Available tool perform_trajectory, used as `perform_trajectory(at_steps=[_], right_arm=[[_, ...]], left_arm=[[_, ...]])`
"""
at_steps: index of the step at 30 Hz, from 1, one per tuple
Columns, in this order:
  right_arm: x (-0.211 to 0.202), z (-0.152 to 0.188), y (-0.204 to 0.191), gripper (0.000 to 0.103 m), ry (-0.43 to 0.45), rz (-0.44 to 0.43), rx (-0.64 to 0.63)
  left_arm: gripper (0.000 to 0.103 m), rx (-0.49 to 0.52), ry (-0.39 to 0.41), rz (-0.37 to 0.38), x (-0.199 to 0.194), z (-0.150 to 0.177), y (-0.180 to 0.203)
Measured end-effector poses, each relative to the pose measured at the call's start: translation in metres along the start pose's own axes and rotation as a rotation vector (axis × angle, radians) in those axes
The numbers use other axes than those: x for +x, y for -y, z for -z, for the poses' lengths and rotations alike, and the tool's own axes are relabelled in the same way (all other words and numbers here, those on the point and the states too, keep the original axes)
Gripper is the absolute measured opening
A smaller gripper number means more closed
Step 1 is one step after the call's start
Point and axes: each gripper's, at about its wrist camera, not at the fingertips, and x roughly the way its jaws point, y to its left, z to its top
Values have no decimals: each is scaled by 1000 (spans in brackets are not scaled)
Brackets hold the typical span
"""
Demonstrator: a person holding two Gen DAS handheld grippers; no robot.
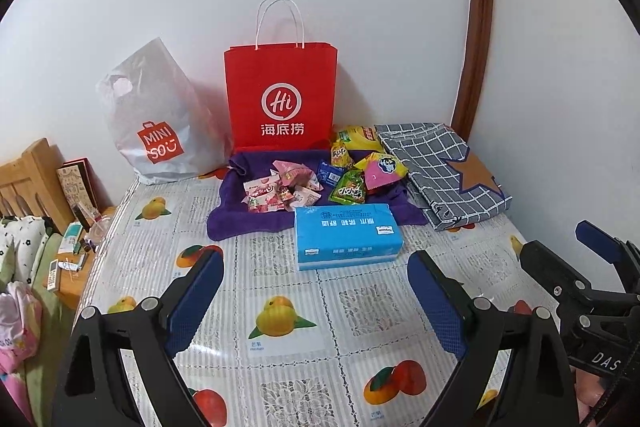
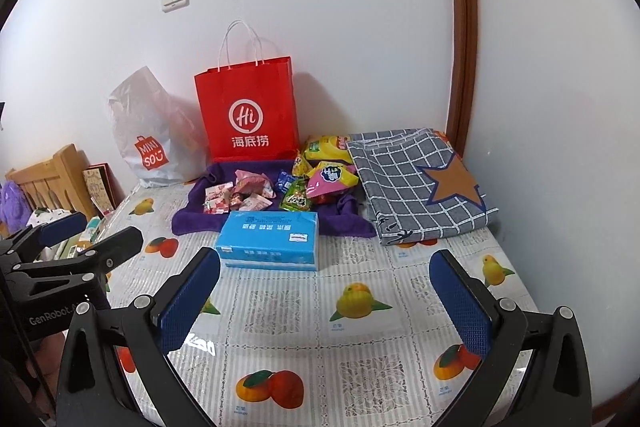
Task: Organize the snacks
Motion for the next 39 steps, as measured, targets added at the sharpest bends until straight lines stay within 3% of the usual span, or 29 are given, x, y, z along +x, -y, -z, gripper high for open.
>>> perform_trajectory(at_steps=[39], right_arm=[[4, 4, -8, 103, -2, -17, 1]], left_arm=[[93, -18, 0, -18, -2, 1, -5]])
